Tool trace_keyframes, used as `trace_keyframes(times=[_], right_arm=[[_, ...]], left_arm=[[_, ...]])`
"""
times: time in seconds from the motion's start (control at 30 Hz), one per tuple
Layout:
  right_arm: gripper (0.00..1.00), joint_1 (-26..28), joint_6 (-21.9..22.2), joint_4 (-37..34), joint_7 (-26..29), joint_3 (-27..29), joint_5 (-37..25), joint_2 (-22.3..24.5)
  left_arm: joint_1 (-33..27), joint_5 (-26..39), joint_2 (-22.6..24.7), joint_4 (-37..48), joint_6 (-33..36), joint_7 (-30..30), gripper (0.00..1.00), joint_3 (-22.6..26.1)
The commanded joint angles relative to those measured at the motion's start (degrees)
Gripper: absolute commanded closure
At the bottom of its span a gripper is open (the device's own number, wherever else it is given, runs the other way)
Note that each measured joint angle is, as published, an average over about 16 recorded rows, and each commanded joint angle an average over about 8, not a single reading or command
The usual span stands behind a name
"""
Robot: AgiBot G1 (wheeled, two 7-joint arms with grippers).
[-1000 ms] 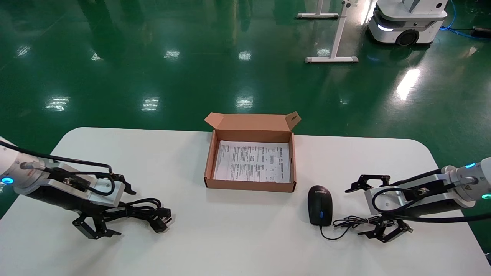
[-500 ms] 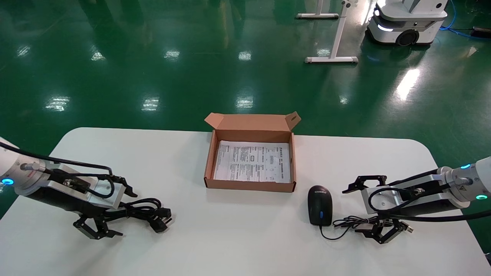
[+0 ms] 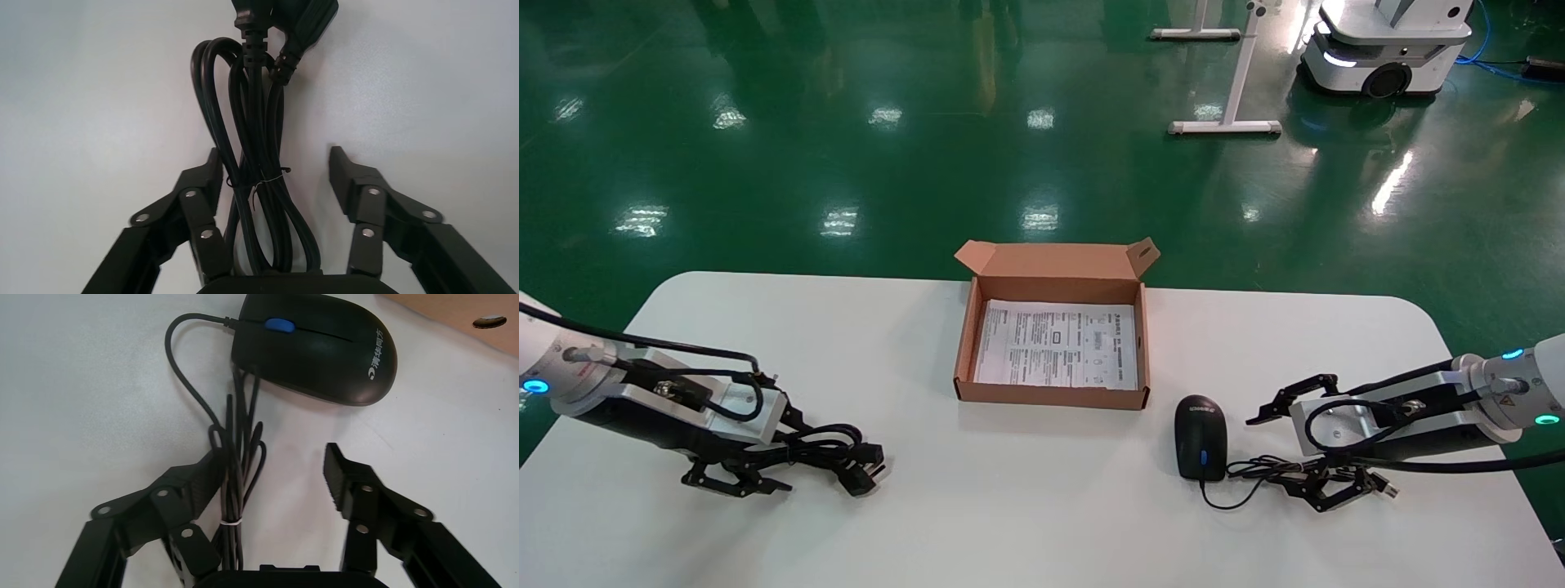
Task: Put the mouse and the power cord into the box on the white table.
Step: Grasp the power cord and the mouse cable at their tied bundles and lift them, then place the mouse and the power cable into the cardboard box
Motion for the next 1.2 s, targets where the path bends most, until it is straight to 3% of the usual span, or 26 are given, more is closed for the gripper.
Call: trace_keyframes(times=[0.03, 0.77, 1.2], right_arm=[[1.00, 0.0, 0.0, 0.1, 0.0, 0.0, 0.0, 0.0], [1.00, 0.5, -0.2, 0.3, 0.0, 0.2, 0.3, 0.4], [1.00, 13.3, -4.2, 4.2, 1.1, 2.6, 3.5, 2.8]], left_arm=[[0.0, 0.0, 0.0, 0.0, 0.0, 0.0, 1.00, 0.0], [-1.2, -2.0, -1.1, 0.7, 1.4, -1.1, 1.00, -1.4], [-16.1, -8.9, -8.4, 0.2, 7.2, -8.1, 1.00, -6.0]])
